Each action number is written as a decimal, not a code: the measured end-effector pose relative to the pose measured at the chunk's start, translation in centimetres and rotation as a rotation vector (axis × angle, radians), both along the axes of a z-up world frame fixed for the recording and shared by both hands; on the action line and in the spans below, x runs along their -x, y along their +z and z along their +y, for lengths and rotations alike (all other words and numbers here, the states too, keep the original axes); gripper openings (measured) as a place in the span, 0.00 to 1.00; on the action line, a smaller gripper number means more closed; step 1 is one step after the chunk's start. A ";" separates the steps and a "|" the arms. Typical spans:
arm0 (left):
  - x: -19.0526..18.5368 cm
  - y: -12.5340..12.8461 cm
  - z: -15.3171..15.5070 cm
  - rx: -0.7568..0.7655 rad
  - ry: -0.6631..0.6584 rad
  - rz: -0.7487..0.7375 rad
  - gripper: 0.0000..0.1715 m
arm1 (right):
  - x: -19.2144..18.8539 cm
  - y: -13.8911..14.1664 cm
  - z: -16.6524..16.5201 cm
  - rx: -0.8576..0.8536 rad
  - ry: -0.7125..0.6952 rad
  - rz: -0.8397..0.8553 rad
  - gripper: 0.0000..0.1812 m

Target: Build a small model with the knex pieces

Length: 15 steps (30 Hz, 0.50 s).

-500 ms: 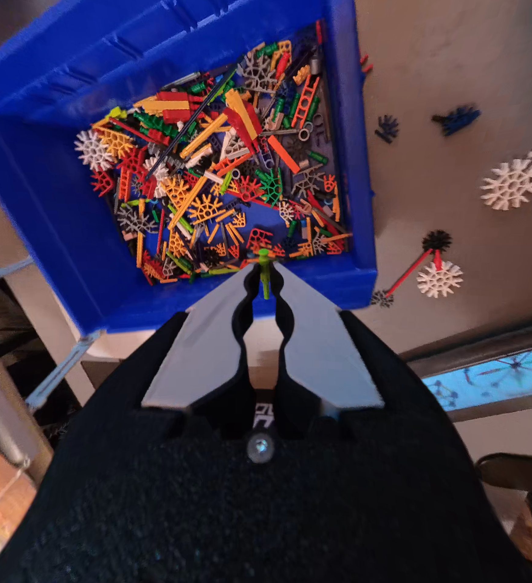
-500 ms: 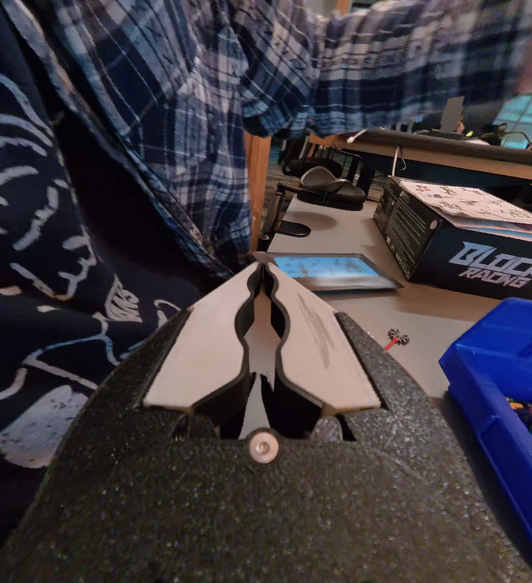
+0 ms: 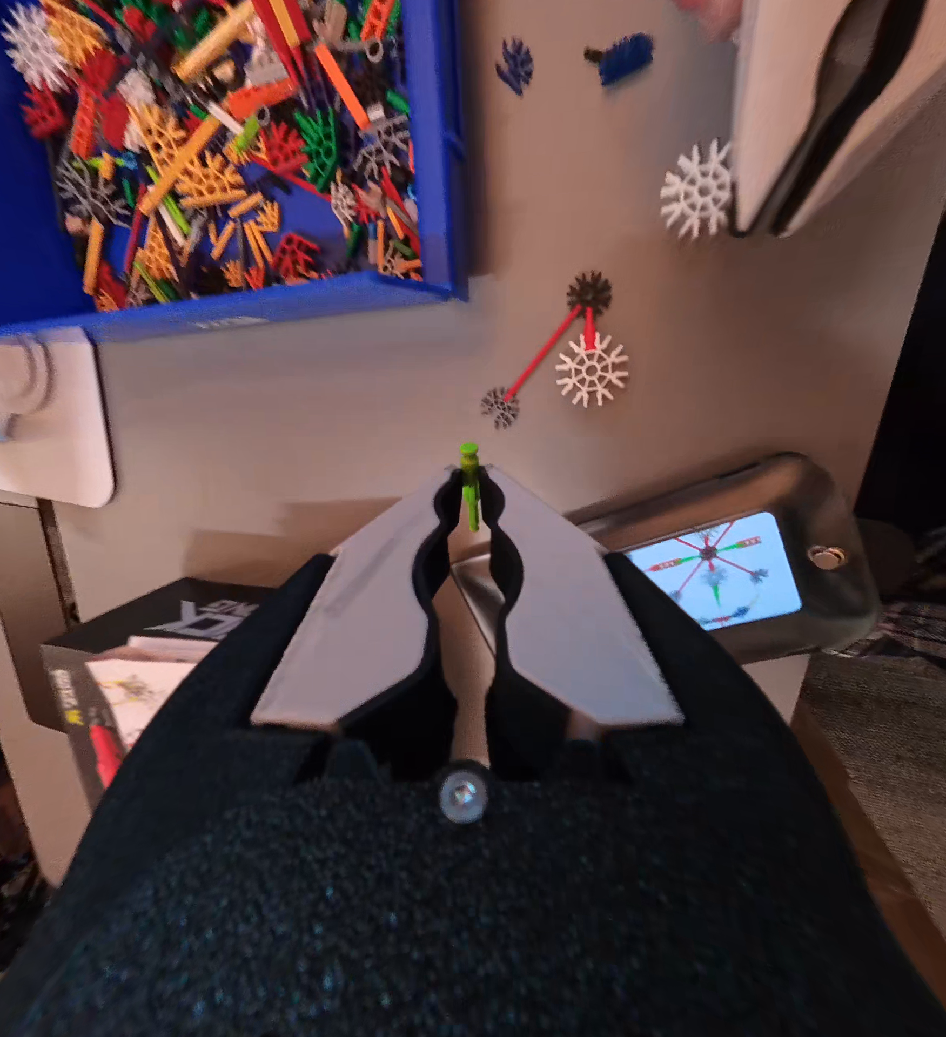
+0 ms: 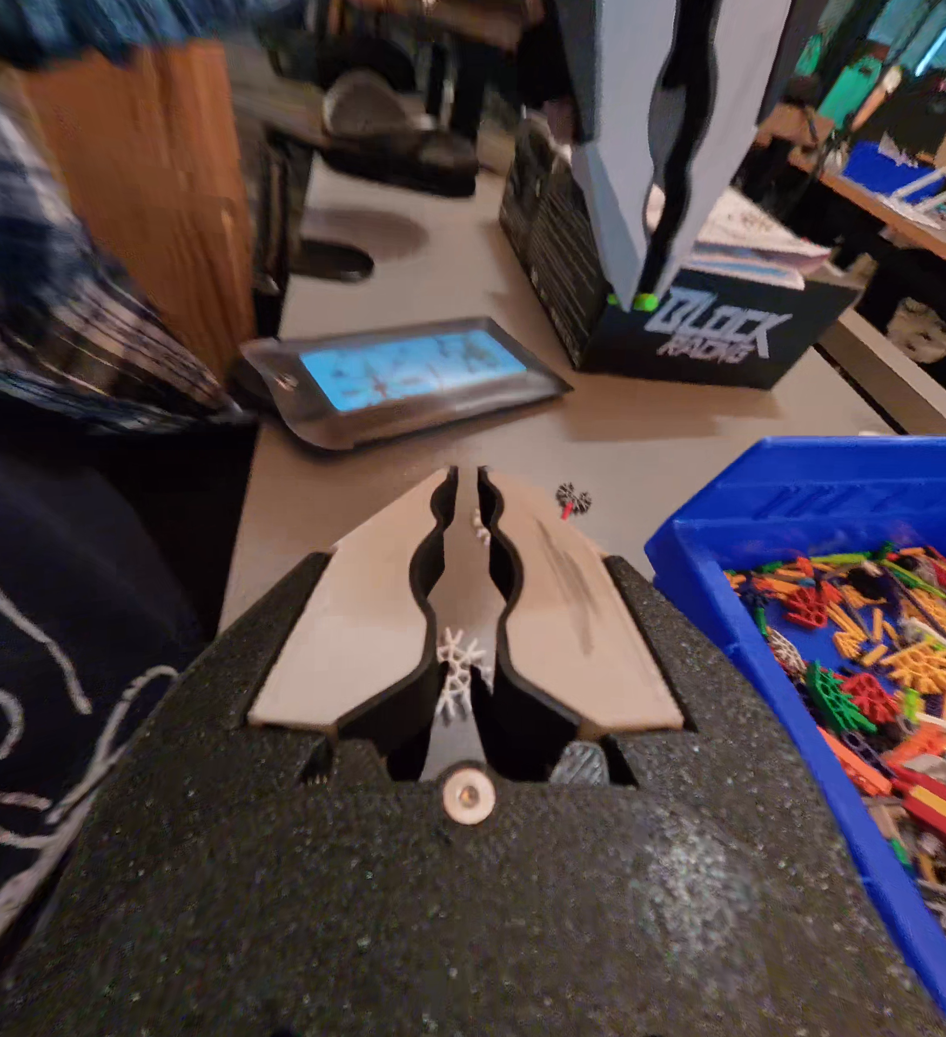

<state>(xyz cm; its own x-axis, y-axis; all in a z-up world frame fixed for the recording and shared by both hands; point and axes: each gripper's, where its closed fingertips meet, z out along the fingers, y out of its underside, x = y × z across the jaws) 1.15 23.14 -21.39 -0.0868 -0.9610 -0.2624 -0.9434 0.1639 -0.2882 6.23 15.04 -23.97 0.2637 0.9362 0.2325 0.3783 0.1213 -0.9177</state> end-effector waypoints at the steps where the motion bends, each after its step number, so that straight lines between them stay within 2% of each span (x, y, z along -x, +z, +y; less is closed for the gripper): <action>1: 0.4 -0.4 -0.4 0.012 0.006 -0.004 0.03 | 0.3 -0.7 0.2 -0.021 -0.014 -0.058 0.05; 4: 1.6 -1.4 -1.0 0.019 0.023 -0.007 0.03 | 0.7 -2.5 1.4 -0.071 -0.066 -0.208 0.08; 7: 2.3 -2.2 -1.6 0.036 0.035 -0.027 0.03 | 1.5 -3.5 2.0 -0.086 -0.070 -0.273 0.11; 11: 2.5 -3.6 -2.4 0.075 0.031 -0.051 0.03 | 2.2 -4.7 3.2 -0.057 -0.092 -0.336 0.12; 15: 2.0 -5.1 -3.0 0.123 0.017 -0.056 0.03 | 1.7 -7.1 3.6 0.024 -0.097 -0.429 0.12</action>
